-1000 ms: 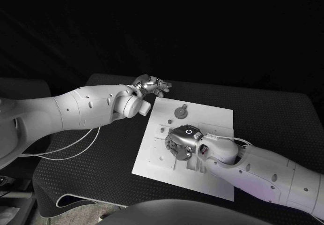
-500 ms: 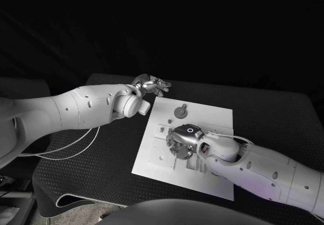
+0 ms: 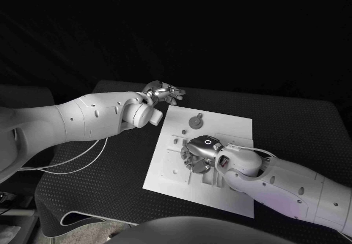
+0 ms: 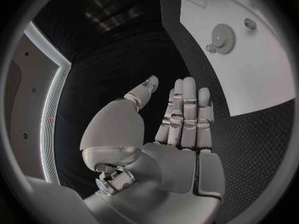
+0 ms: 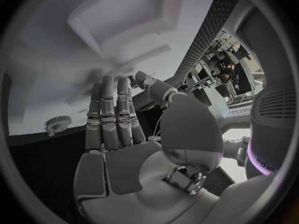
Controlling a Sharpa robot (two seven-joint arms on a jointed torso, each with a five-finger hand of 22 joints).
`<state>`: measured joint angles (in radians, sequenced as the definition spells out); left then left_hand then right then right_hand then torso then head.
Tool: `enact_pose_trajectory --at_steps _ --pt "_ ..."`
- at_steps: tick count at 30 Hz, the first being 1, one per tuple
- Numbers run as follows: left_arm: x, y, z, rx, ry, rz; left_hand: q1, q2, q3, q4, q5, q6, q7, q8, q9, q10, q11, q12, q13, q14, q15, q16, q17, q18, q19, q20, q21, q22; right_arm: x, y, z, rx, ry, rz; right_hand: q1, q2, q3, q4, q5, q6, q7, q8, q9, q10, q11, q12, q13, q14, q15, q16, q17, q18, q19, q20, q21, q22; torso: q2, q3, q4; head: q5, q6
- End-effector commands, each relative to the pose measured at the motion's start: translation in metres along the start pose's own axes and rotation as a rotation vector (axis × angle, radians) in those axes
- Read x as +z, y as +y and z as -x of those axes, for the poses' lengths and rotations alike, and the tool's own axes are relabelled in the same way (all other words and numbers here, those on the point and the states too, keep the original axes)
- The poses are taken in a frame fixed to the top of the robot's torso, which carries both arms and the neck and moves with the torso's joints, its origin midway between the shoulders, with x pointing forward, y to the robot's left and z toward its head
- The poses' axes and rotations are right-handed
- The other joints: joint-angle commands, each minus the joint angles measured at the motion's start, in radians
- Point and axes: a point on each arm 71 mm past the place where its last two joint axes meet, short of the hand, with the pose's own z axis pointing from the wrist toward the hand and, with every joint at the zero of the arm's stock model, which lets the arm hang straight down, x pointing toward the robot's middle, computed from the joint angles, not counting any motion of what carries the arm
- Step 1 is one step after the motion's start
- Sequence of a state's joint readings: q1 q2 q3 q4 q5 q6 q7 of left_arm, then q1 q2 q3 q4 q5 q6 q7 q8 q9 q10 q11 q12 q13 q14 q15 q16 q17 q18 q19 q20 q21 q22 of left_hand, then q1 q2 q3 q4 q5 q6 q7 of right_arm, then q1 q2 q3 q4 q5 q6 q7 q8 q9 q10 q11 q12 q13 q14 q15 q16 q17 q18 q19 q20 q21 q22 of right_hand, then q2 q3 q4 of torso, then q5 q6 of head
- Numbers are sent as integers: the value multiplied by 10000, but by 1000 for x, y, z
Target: Assemble the parts on the task board
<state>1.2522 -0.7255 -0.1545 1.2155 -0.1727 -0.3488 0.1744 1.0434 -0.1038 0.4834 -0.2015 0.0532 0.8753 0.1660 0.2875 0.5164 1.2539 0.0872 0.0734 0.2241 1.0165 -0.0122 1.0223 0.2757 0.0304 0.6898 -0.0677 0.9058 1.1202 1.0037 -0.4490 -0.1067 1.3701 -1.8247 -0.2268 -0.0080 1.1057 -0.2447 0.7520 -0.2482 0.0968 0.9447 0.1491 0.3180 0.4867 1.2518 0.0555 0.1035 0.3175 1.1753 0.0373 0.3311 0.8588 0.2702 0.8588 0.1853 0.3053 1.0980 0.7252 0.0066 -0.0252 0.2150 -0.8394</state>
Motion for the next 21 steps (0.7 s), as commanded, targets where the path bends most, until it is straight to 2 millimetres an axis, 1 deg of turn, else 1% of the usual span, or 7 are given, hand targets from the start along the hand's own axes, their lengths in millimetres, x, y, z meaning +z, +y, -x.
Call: enact_pose_trajectory --at_steps 1,2,4,7,9,14,21 --pt "0 -1 0 -42 121 -57 -102 28 -44 1 18 -80 12 47 -10 -10 58 4 8 69 30 -44 14 1 25 -389 -57 12 -7 -9 -5 54 44 -514 -17 -121 2 53 -40 -130 29 -86 -31 -636 548 28 -290 -3 -2 -87 23 -123 -18 22 25 17 -3 -4 -1 -21 16" --pt "0 -1 0 -40 108 -54 -102 27 -44 1 18 -80 12 48 -11 -11 59 4 8 69 30 -45 14 1 25 -389 -57 12 -9 -10 -4 234 -90 -543 6 -190 18 76 -74 -214 68 -139 -55 -724 589 -23 -319 -29 11 -132 28 -120 -51 40 5 22 -7 -3 -5 -19 20" --pt "0 -1 1 -36 85 -49 -101 26 -44 0 18 -80 12 48 -11 -12 59 4 8 68 30 -46 15 1 24 -389 -58 13 -13 -13 2 461 -357 -586 28 -389 -190 70 -47 -621 245 -382 -212 -1241 826 -295 -521 -535 235 -474 -21 -243 -528 94 -25 259 -7 -5 -5 -31 33" --pt "0 -1 3 -27 48 -44 -100 25 -44 0 17 -80 12 50 -12 -14 60 3 8 68 31 -48 16 1 23 -389 -59 14 -18 -16 14 789 -698 -507 -128 -462 -642 50 -67 -787 159 -459 -310 -1696 1048 -385 -783 -686 323 -598 14 -303 -786 100 89 579 -3 -6 -4 -67 85" --pt "0 0 4 -21 20 -43 -100 24 -44 -1 17 -80 12 50 -13 -15 60 3 8 67 31 -49 16 1 22 -388 -60 15 -22 -18 24 1064 -995 -445 -208 -464 -835 88 -20 -819 42 -456 -343 -1788 1079 -352 -903 -694 328 -625 47 -306 -857 102 140 713 -7 -2 -10 -94 111" --pt "0 0 6 -17 2 -37 -97 22 -44 -3 17 -79 11 52 -14 -16 60 3 8 67 32 -51 18 1 20 -388 -62 17 -34 -25 54 1638 -1748 -408 -332 -443 -1123 194 207 -834 38 -427 -385 -1759 1052 -282 -1060 -596 283 -614 126 -256 -823 100 237 890 -7 -4 -19 -208 245" --pt "1 0 7 -10 -20 -40 -92 21 -42 -5 17 -78 10 55 -16 -18 61 2 9 67 32 -55 20 0 18 -388 -64 19 -56 -50 96 1783 -2340 -925 -134 -327 -1167 289 381 -696 102 -298 -417 -1462 892 -117 -1221 -63 58 -345 356 -84 -308 52 492 1071 -12 11 -26 -368 413"
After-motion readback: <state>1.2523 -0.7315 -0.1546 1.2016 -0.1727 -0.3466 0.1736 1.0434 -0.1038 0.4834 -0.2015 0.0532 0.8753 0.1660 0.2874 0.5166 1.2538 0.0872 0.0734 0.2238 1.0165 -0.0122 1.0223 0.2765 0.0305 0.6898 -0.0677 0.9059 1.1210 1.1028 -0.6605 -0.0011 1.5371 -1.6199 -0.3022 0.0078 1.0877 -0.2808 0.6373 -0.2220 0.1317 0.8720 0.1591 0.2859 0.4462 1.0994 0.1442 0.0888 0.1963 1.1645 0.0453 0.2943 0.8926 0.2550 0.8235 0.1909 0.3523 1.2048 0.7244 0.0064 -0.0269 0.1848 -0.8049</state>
